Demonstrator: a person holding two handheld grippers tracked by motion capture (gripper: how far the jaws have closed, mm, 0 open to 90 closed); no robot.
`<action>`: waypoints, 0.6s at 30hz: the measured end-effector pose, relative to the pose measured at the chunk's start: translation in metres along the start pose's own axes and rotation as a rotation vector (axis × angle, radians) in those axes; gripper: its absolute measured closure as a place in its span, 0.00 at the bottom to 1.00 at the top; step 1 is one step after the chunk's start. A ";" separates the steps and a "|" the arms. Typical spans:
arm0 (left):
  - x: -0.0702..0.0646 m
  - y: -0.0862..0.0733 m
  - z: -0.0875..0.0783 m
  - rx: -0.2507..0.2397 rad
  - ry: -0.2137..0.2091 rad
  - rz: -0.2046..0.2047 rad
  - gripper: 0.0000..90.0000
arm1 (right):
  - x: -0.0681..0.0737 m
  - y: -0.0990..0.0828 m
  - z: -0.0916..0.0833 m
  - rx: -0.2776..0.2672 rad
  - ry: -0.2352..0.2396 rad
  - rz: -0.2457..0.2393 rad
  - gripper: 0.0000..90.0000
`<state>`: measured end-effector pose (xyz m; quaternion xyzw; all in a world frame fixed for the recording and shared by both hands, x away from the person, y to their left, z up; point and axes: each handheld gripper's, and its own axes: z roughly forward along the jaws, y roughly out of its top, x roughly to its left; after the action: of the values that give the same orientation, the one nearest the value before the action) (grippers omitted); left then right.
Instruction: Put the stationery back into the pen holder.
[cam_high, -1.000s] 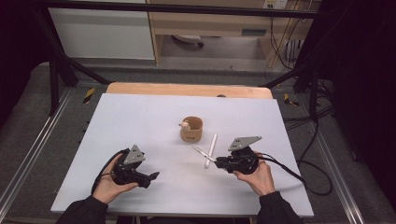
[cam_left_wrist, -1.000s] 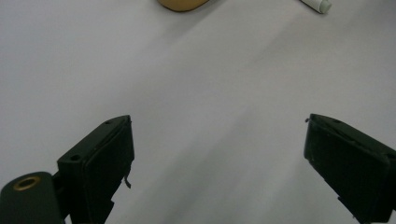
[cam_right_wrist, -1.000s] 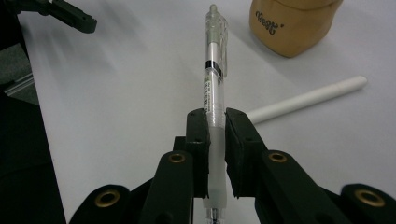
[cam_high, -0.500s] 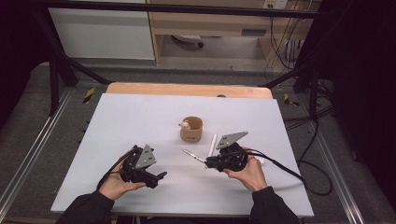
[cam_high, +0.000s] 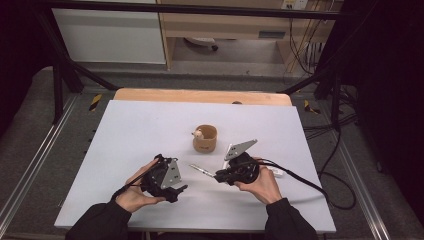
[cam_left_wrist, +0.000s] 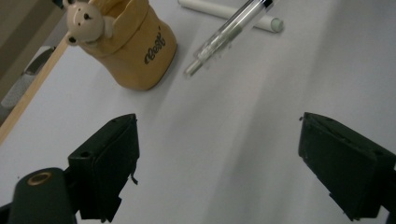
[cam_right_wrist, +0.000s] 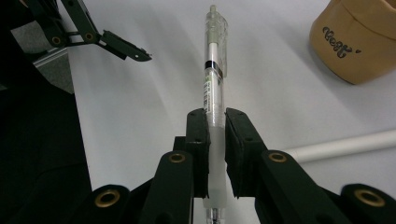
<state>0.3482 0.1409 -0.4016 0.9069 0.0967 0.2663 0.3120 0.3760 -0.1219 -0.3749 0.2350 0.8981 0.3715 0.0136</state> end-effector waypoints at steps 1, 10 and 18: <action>-0.001 0.001 0.001 -0.001 0.003 0.018 0.16 | 0.000 0.000 0.000 0.004 0.005 -0.001 0.89; -0.009 0.014 0.009 -0.009 0.033 0.175 0.26 | 0.002 0.003 0.006 0.035 0.008 -0.002 0.89; -0.017 0.023 0.015 -0.004 0.063 0.342 0.37 | 0.006 0.011 0.009 0.054 0.010 -0.011 0.89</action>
<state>0.3424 0.1091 -0.4049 0.9006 -0.0499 0.3441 0.2607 0.3774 -0.1063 -0.3731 0.2282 0.9092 0.3481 0.0047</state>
